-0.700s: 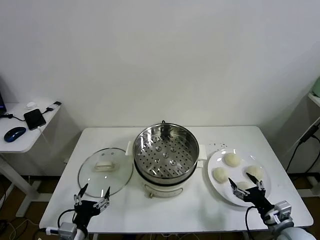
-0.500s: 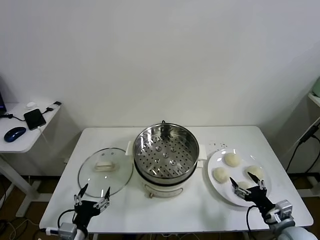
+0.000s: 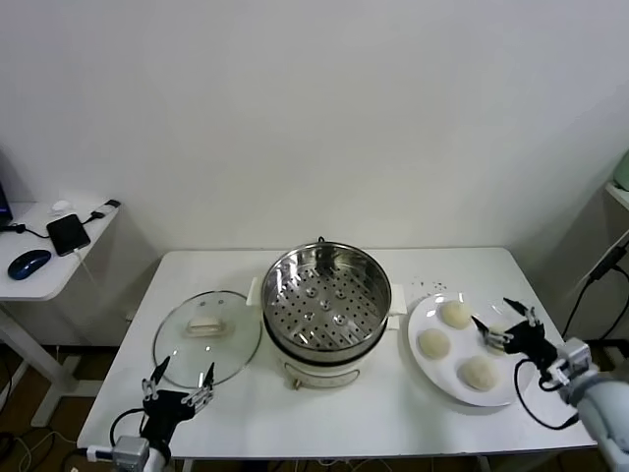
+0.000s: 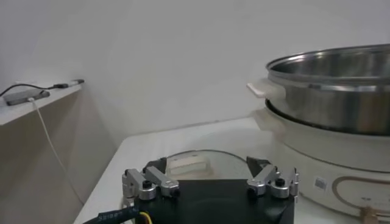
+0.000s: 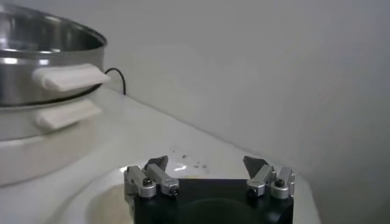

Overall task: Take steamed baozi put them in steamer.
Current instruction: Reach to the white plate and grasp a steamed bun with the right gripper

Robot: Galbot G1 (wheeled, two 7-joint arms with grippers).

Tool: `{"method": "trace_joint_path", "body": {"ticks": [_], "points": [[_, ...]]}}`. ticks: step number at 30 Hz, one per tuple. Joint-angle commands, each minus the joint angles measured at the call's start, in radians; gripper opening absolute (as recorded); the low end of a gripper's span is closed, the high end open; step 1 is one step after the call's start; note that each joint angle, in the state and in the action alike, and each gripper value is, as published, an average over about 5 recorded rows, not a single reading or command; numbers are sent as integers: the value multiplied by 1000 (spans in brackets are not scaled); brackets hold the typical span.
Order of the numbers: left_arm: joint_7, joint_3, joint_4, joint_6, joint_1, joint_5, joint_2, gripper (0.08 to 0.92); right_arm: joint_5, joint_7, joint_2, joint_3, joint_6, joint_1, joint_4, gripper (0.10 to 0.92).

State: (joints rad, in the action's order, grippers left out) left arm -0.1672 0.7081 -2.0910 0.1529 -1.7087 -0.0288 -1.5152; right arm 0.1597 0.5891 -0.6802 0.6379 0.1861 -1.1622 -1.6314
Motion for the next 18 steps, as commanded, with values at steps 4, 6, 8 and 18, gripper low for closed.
{"method": "trace_joint_path", "body": {"ticks": [4, 6, 8, 18], "points": [[4, 3, -30, -1, -15, -7, -10, 823, -369, 668, 243, -444, -90, 690, 249, 823], [5, 4, -37, -2, -18, -7, -12, 823, -399, 737, 238, -558, -120, 789, 267, 823], [5, 5, -42, -2, -19, -6, -15, 823, -422, 782, 225, -684, -147, 886, 285, 823], [6, 18, -57, -4, -28, 1, -26, 823, -522, 900, 37, -942, -304, 1067, 480, 823]]}}
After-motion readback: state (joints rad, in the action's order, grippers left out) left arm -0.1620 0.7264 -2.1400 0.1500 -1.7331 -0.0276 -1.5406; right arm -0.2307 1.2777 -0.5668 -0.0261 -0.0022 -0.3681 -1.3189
